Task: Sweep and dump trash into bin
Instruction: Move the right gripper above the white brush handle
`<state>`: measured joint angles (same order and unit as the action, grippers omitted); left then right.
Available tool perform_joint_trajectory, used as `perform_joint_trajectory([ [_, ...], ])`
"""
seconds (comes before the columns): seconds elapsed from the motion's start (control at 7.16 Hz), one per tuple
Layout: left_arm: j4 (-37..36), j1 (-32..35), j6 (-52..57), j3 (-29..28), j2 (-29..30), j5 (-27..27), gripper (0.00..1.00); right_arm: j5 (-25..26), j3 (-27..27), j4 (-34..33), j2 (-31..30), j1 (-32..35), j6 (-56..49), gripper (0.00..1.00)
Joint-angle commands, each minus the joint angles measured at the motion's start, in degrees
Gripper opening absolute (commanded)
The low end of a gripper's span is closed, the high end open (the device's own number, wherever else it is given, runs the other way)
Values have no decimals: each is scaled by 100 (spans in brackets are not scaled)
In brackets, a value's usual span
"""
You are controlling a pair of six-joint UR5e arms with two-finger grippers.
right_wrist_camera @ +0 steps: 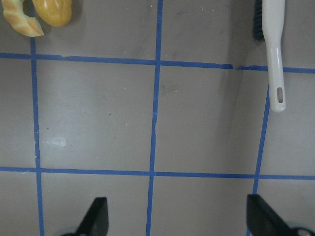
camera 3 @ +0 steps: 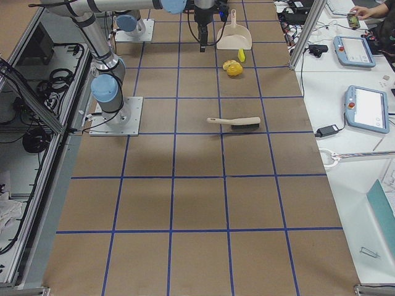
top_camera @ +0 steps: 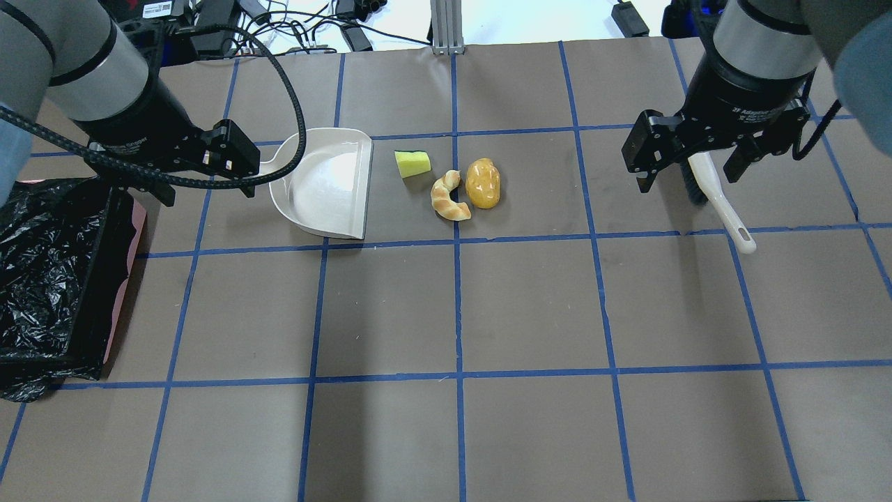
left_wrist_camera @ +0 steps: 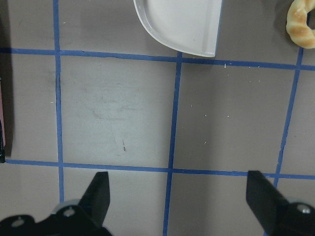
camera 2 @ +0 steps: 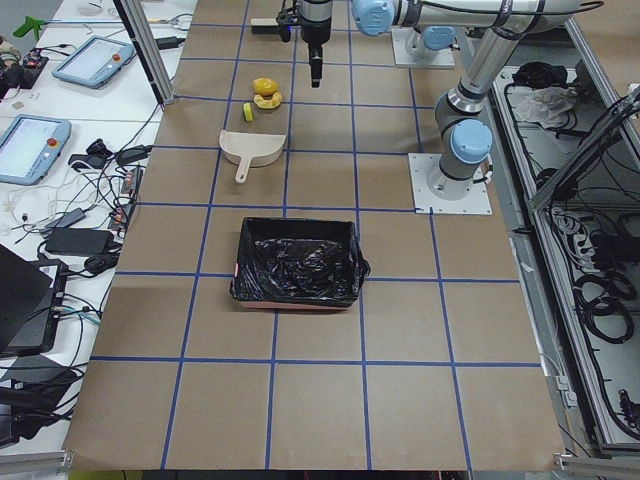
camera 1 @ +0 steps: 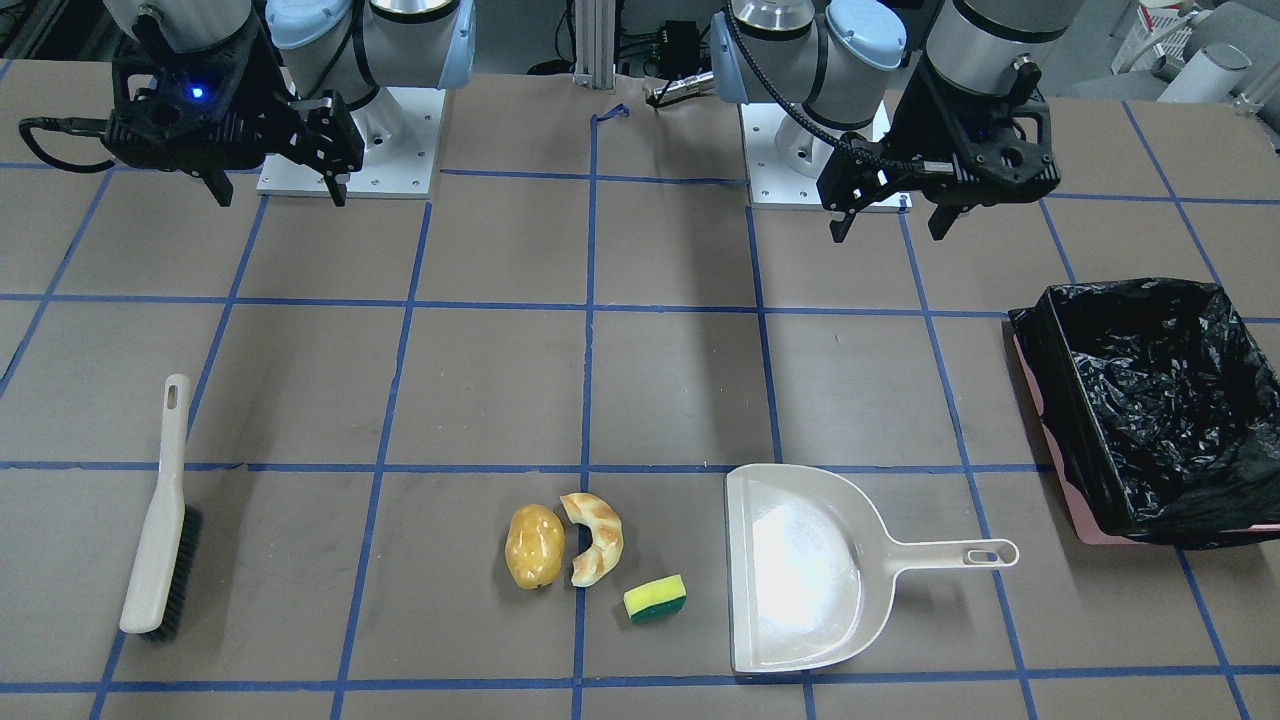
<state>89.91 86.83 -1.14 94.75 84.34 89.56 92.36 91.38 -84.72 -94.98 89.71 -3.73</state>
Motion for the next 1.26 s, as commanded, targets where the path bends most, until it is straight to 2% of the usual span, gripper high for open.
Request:
perform_joint_trajectory([
  [0.0, 0, 0, 0, 0, -5, 0, 100, 80, 2, -70, 6, -128, -40, 100],
  [0.42, 0, 0, 0, 0, -5, 0, 100, 97, 20, 0, 24, -945, -453, 100],
  [0.7, 17, 0, 0, 0, -22, 0, 100, 377, 72, -44, 50, -982, -883, 100],
  [1.12, 0, 0, 0, 0, 4, 0, 100, 335, 467, -202, 120, -1376, -1154, 100],
])
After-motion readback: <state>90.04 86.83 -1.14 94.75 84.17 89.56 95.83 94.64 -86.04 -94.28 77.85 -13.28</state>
